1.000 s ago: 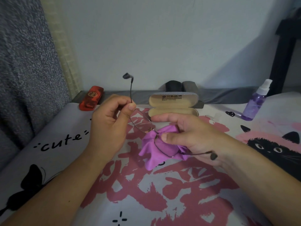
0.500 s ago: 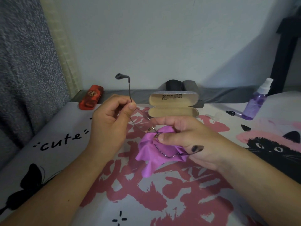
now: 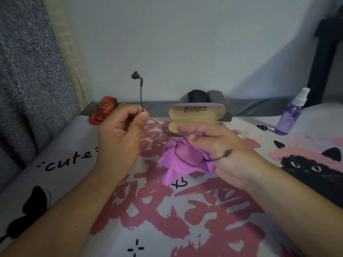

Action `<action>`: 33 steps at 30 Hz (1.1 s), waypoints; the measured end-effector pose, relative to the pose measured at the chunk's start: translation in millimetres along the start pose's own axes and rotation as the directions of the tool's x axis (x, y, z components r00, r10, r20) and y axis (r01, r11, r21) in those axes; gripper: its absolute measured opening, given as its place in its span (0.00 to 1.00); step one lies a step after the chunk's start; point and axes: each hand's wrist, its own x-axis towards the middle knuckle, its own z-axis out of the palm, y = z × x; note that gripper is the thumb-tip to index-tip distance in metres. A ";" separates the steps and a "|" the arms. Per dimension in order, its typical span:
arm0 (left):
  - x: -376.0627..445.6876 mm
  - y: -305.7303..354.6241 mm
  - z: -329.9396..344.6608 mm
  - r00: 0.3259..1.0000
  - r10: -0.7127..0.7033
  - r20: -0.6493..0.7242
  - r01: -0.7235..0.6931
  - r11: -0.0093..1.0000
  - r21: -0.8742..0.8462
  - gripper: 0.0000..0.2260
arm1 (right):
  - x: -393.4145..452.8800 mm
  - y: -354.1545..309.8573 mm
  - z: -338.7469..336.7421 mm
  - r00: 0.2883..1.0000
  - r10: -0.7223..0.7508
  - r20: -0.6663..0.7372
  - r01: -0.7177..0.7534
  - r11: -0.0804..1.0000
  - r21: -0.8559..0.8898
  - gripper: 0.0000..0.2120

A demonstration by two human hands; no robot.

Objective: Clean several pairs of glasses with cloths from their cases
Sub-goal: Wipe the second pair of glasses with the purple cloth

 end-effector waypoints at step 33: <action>-2.5 -5.7 5.7 0.983 0.136 0.124 -0.135 0.991 -0.011 0.04 | -5.4 -2.4 14.4 0.994 0.057 0.091 -0.022 0.937 -0.349 0.27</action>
